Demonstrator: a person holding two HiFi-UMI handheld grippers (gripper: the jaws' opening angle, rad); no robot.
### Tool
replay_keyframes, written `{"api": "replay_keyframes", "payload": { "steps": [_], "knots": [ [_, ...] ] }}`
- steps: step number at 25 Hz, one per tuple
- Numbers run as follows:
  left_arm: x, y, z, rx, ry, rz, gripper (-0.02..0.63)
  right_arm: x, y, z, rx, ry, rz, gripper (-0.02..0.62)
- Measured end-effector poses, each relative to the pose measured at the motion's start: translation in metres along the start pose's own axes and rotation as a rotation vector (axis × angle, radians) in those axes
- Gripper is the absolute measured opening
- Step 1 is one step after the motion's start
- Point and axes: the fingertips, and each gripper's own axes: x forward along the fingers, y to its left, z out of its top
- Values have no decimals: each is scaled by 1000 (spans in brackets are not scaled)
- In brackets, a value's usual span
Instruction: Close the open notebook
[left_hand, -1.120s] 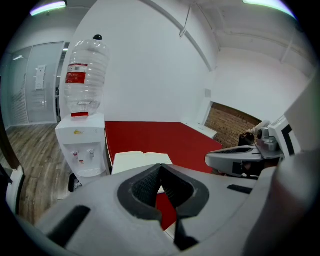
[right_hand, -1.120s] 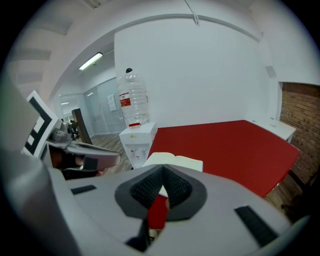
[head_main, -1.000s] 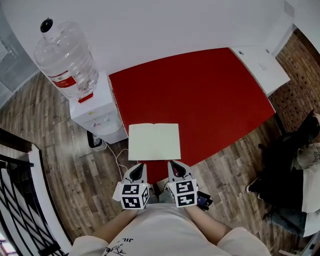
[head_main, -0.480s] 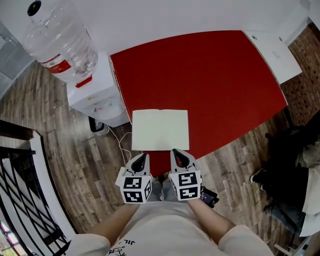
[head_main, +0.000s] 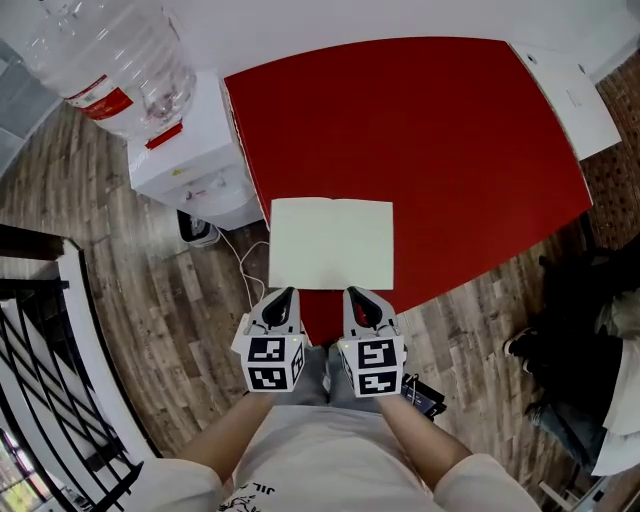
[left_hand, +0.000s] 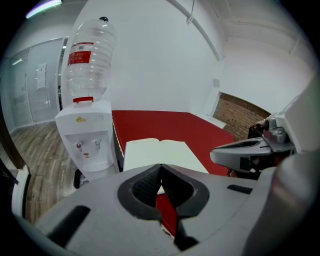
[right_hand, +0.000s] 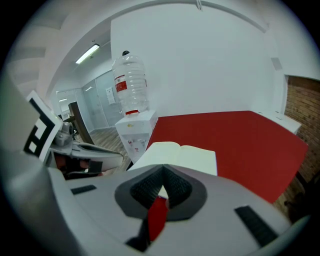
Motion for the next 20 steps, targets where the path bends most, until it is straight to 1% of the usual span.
{"api": "replay_keyframes", "payload": {
  "steps": [4,13,15,18,20],
  "knots": [
    [6,16,-4,46,-11,32,6,10,2,-4,4,6,0,6],
    [24,49,-22,13,22,76,12,23,2,-11,6,18,3,5],
    [32,56,-29,-7,39,73,38,27,3,-13,6,19,7,6],
    [44,66,-41,-40,72,66,102,30,6,-17,8,25,16,6],
    [53,73,-51,-93,97,61,128,30,8,-20,9,32,20,6]
  ]
}}
